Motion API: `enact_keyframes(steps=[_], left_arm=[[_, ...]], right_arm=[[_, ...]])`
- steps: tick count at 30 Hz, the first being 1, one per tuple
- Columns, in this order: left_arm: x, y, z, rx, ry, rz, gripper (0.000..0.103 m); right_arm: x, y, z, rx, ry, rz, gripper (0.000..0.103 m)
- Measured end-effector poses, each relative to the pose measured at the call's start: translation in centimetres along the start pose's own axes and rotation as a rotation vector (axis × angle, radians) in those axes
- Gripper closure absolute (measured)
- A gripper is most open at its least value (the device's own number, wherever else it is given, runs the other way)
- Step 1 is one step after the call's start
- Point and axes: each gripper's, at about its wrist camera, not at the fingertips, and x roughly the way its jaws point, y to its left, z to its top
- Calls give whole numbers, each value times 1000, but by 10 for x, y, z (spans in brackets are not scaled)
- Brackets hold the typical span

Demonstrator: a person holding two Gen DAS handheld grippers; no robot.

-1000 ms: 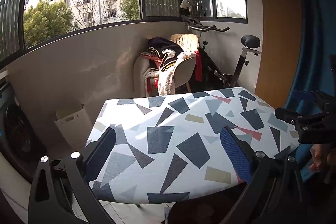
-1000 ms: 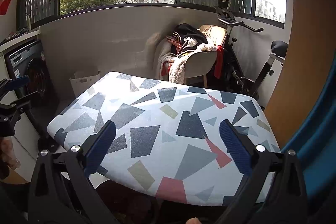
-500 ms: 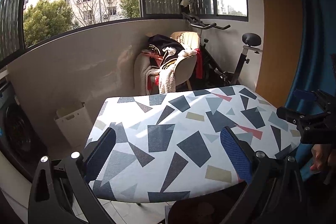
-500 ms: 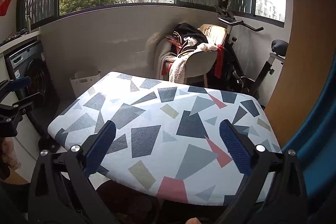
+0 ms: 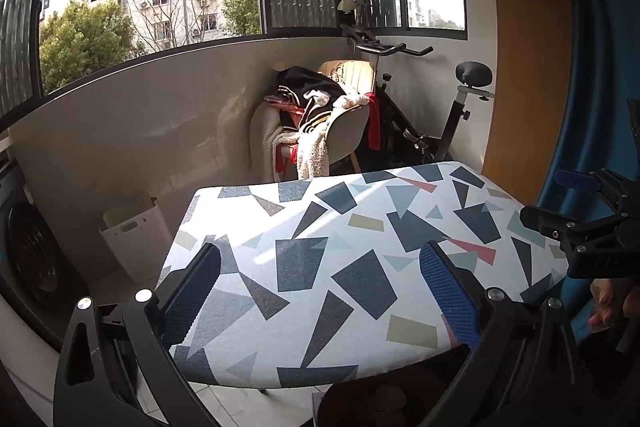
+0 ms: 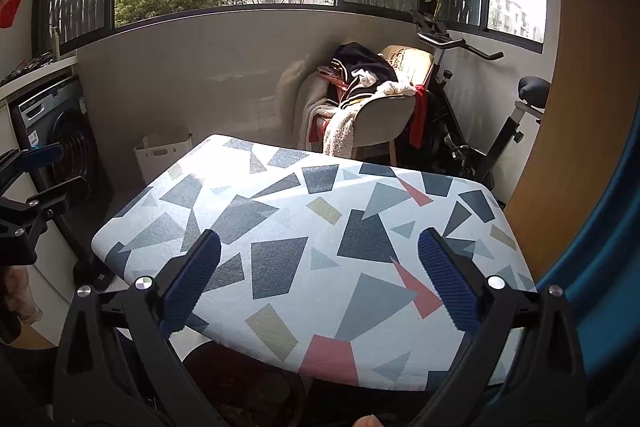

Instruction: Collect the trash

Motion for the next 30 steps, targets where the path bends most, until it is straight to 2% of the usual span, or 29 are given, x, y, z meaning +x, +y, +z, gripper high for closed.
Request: enact_keyframes(steps=[30], left_arm=[[10,3,-6,-20,42,19,6]], right_arm=[[7,4,-8,1,30,4,6]])
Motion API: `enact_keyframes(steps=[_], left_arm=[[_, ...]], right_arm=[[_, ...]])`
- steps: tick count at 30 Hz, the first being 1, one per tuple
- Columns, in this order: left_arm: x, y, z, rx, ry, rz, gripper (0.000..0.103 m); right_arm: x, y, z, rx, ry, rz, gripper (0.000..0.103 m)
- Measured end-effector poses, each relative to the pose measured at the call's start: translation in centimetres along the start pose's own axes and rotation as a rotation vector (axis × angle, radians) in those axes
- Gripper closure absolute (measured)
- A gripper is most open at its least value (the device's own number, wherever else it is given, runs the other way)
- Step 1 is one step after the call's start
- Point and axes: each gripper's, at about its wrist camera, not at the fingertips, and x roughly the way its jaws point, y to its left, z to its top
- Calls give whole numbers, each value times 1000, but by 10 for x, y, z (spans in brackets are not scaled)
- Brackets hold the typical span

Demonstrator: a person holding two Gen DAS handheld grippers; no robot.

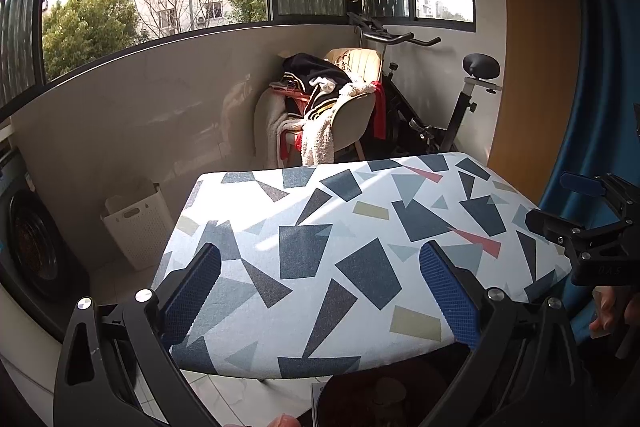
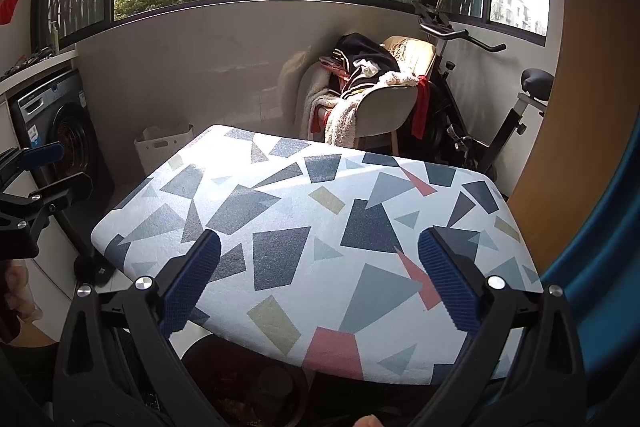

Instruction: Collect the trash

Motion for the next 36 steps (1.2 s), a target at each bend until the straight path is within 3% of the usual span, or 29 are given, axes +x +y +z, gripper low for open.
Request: enact_keyframes(steps=[36], left_arm=[[-1,0,-3,6,-5,7,6]], right_arm=[[1,3,-3,-1,5,0,6]])
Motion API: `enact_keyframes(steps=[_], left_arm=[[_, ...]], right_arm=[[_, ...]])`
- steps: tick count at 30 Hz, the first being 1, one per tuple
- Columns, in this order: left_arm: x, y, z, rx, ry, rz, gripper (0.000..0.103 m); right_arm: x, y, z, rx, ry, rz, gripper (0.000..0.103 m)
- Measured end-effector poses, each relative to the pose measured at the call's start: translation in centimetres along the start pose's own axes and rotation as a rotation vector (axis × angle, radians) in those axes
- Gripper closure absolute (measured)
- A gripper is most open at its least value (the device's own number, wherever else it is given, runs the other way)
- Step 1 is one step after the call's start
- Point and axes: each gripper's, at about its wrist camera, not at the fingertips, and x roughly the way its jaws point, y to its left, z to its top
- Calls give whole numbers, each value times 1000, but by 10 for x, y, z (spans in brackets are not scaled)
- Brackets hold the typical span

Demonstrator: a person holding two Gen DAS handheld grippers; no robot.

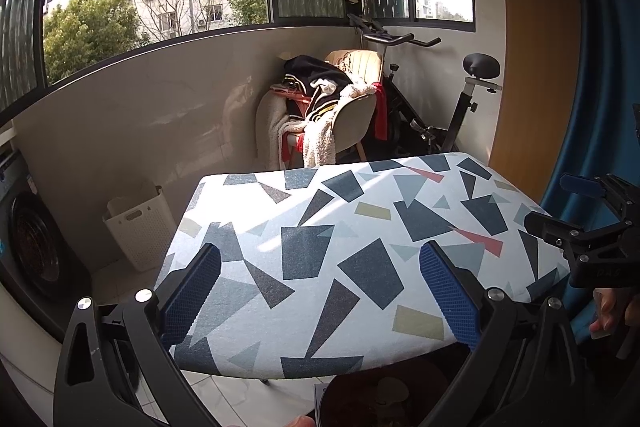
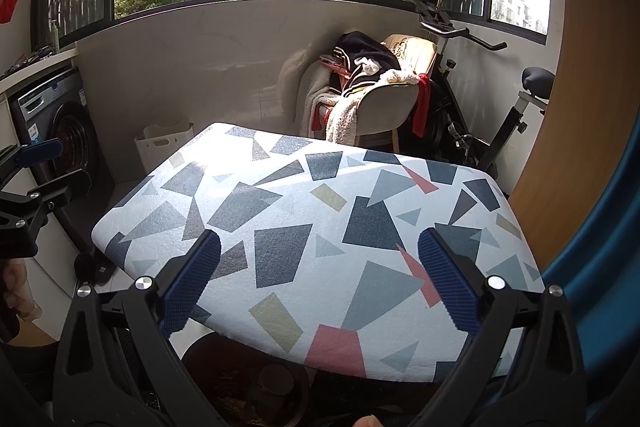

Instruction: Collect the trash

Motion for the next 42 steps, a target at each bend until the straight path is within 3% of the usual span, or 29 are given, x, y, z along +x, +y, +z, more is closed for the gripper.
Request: enact_keyframes(steps=[12,16,20,34,42], left_arm=[[-2,1,0,-22,-1,-7,6],[0,1,1,-49,21,-91,6],[1,-9,-1,1,17,9,6],[14,-3,-2,-1,65,46,6],[11,-5,-4,19,41,62,6]], right_arm=[[0,1,-1,2,3,-1,6],[-1,2,-2,2,2,0,6],[-1,2,-2,2,-2,-1,6],[-1,-1,-1,13,3,-4,6],[-1,-1,1,10,2,-5,6]])
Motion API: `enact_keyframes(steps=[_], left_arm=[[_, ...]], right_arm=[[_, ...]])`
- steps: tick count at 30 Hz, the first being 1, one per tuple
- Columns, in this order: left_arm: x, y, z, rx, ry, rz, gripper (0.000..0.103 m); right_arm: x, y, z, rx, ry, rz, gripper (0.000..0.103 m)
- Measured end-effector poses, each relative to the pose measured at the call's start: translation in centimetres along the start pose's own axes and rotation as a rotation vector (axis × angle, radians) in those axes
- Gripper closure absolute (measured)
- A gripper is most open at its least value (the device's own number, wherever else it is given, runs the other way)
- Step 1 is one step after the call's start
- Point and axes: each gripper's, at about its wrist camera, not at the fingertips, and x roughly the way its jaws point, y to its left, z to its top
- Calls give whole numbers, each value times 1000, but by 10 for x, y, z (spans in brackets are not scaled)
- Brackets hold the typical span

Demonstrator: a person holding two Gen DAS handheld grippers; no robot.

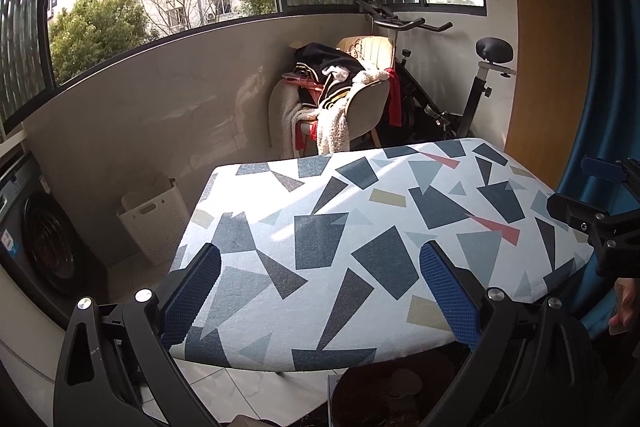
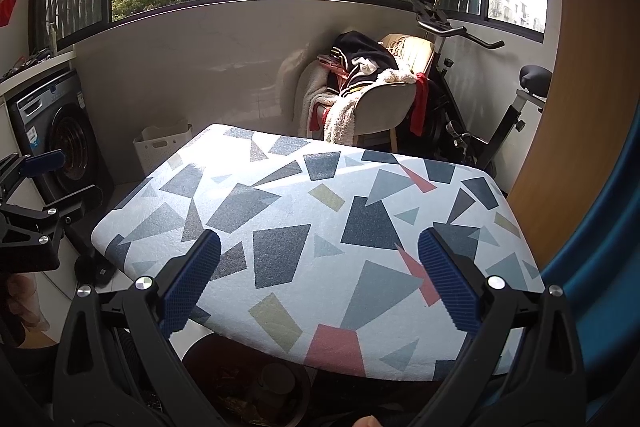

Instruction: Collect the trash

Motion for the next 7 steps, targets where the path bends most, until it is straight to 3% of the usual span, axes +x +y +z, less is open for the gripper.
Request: enact_keyframes(steps=[7], left_arm=[[-5,-3,2,17,-18,14,6]], right_arm=[[0,0,1,1,-1,0,6]])
